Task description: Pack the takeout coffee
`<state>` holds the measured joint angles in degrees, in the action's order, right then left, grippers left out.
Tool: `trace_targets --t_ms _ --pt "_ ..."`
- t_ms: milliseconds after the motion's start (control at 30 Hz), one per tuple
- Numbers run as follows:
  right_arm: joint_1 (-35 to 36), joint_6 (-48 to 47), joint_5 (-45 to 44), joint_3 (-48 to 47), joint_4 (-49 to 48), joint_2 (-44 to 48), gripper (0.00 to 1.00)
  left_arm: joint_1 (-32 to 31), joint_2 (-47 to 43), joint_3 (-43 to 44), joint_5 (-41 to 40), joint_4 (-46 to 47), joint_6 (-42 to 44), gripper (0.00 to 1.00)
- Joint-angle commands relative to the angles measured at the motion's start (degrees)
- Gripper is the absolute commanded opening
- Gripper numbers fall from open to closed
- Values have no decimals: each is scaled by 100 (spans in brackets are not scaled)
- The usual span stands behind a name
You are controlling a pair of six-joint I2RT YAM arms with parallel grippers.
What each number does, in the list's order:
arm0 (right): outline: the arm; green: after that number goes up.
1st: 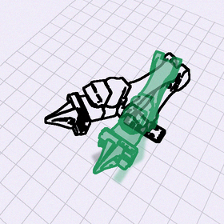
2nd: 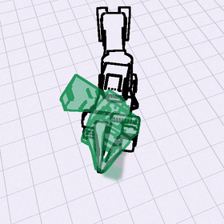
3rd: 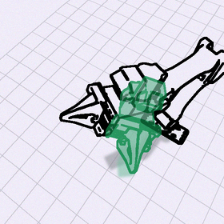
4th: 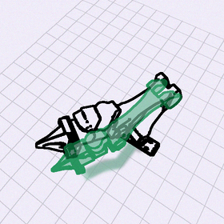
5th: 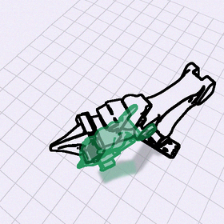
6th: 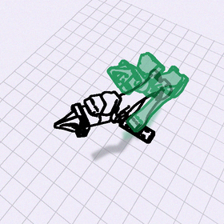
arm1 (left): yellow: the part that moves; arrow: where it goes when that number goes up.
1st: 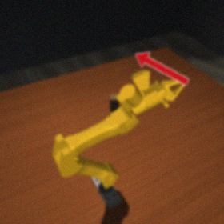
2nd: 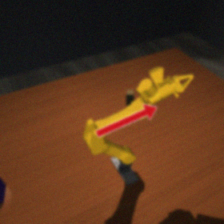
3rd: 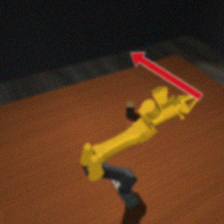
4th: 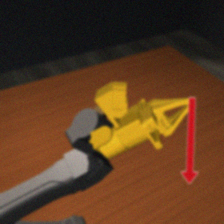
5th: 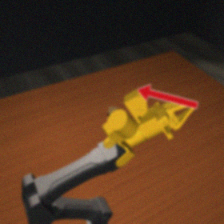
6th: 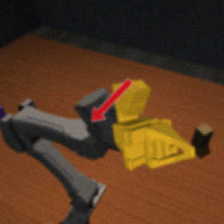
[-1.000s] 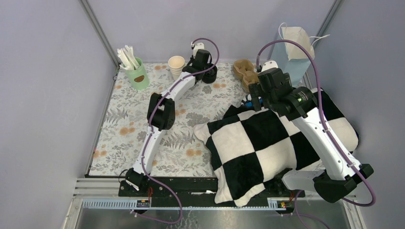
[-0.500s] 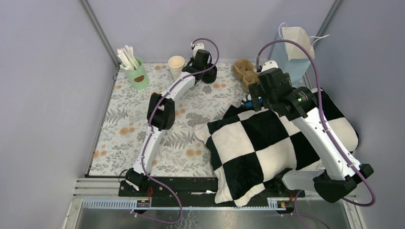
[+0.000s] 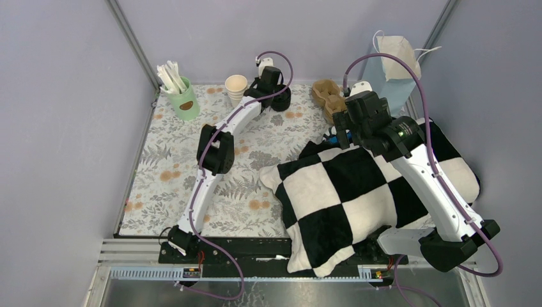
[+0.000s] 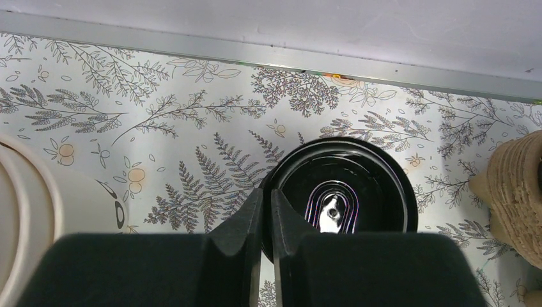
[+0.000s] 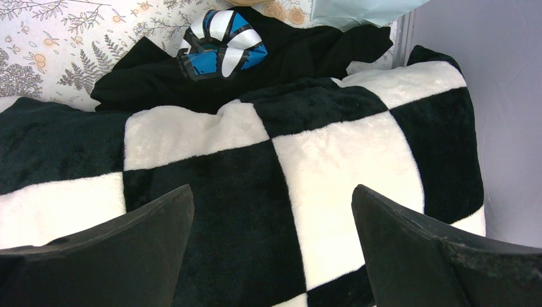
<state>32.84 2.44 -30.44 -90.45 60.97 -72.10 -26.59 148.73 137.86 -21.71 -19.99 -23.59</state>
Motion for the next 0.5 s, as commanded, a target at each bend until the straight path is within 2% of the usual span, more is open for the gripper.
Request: trace_targets --t_ms 0,300,467 --pt "-34 14 -16 -42 -114 71 100 32 -419 203 -26 205 -17 11" --pt "-33 21 -21 -34 -112 82 100 39 -584 76 -2 187 -93 14" --pt "-39 37 -6 -26 -97 88 100 162 -514 9 217 58 -340 29"
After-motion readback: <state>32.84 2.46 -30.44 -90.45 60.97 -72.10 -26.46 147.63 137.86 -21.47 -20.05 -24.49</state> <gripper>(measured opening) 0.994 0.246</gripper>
